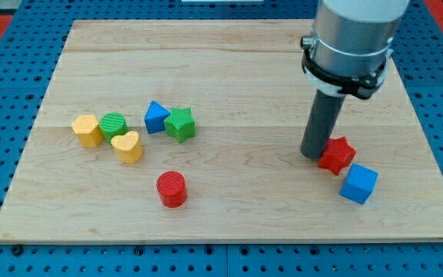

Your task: Push the red circle into the red star

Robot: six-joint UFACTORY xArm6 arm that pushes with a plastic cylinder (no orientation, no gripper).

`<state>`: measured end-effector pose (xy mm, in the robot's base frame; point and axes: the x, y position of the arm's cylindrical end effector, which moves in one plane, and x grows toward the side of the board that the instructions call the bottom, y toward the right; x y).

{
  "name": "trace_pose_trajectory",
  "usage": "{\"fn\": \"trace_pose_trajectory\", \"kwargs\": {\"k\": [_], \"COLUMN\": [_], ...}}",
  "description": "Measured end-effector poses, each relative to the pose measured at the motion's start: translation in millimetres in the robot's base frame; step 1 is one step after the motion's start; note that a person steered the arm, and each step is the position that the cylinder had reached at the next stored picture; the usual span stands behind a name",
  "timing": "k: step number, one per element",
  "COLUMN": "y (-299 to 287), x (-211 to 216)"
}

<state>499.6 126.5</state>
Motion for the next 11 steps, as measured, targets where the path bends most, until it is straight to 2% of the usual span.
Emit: {"fn": "trace_pose_trajectory", "kwargs": {"k": [1,2,3,4,5,6,7,8,10,11], "y": [-42.4,-127.3,-161.4,-240.5,-267.7,-225.9,-152.6,-179.2,-114.6,-130.0], "x": [-11.4,-13.8,11.9,18.4,49.7,77.5,68.4,64.4,37.0,19.7]}}
